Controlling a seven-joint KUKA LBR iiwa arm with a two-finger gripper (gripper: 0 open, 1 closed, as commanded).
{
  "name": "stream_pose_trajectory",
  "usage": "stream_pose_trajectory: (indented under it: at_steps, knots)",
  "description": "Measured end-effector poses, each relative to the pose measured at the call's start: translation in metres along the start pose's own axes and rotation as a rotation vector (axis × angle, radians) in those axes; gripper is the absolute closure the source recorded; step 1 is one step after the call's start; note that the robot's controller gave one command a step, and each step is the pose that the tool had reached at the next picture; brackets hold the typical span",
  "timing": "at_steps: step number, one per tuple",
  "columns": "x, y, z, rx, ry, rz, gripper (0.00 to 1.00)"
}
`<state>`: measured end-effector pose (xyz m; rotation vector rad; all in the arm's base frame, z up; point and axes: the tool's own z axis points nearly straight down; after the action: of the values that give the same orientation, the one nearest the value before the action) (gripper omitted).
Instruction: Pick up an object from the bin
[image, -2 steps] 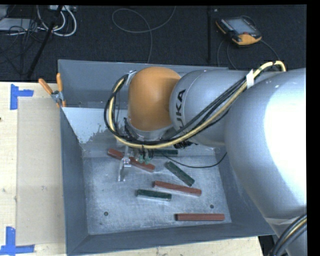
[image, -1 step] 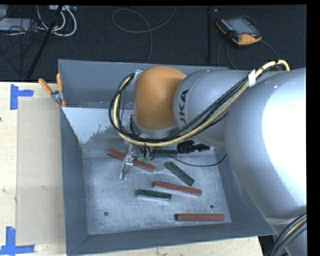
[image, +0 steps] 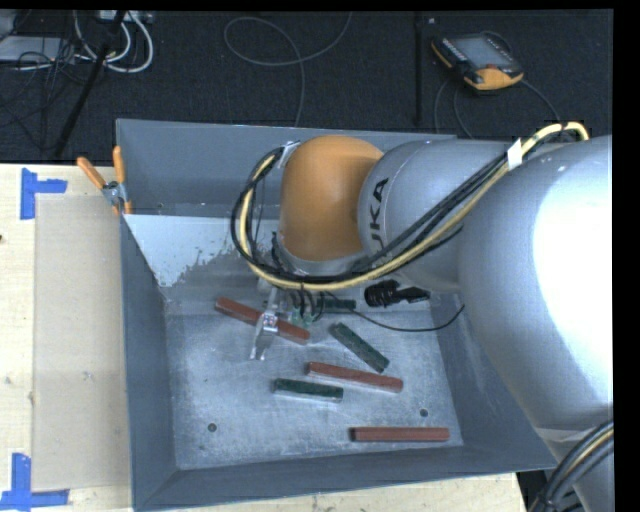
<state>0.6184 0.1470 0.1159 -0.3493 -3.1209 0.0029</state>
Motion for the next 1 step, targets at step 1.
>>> stream_pose_trajectory:
  at_steps: [1]
  knots:
    - [0.0036, 0.0112, 0.0424, -0.002, 0.0, 0.259, 0.0]
